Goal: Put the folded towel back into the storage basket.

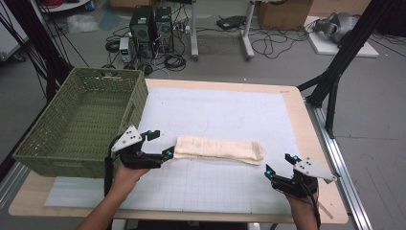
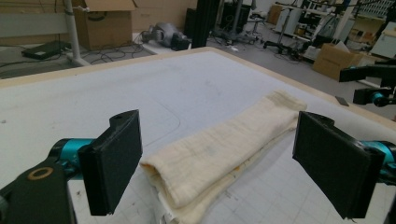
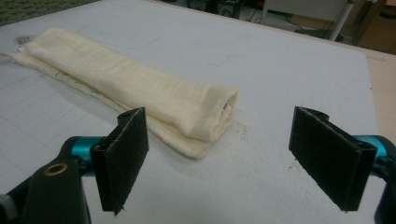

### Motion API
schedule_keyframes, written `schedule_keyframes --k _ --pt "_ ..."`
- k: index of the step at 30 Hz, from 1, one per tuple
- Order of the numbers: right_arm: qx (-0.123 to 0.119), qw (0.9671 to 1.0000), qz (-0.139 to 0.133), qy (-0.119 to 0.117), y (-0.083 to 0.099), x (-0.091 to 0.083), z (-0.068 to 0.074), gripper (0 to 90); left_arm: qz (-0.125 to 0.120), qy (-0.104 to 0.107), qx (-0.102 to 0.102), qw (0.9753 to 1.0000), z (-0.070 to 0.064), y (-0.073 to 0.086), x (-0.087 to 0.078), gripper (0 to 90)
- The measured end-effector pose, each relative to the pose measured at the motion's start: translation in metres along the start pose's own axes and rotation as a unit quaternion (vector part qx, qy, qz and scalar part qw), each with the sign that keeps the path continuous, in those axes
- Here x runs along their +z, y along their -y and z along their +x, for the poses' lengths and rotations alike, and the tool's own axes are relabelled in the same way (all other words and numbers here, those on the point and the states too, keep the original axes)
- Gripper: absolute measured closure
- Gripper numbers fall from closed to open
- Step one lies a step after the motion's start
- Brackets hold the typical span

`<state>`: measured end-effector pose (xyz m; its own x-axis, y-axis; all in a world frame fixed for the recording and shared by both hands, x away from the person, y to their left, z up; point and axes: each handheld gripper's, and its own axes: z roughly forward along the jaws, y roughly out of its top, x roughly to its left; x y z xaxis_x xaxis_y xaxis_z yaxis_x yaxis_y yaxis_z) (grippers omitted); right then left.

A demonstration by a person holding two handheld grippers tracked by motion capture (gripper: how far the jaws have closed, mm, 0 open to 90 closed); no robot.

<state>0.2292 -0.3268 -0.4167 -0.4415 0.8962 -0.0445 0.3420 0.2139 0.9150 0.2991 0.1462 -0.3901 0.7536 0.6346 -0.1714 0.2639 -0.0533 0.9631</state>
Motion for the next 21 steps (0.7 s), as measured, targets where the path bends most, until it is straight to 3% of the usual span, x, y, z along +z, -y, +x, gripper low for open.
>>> schedule_keyframes --k 7,12,14,15,21 --pt "-0.003 1.0 -0.004 0.001 0.0 -0.008 0.002 18.6 0.013 -0.007 -0.008 0.9999 0.003 -0.012 0.018 16.1" --pt "-0.003 1.0 -0.007 0.001 0.003 -0.014 0.002 18.6 0.036 -0.016 -0.014 0.9991 0.01 -0.011 0.032 17.6" --pt "-0.001 1.0 -0.004 0.0 0.005 -0.014 0.001 18.6 0.052 -0.007 -0.023 0.9984 0.016 -0.008 0.039 25.2" --pt "-0.001 1.0 -0.004 -0.001 0.005 -0.014 0.0 18.6 0.072 -0.009 -0.041 0.9965 0.021 -0.003 0.047 26.2" --pt "0.0 1.0 -0.002 -0.004 0.005 -0.014 0.0 18.6 0.099 -0.026 -0.049 0.9936 0.026 0.007 0.061 26.0"
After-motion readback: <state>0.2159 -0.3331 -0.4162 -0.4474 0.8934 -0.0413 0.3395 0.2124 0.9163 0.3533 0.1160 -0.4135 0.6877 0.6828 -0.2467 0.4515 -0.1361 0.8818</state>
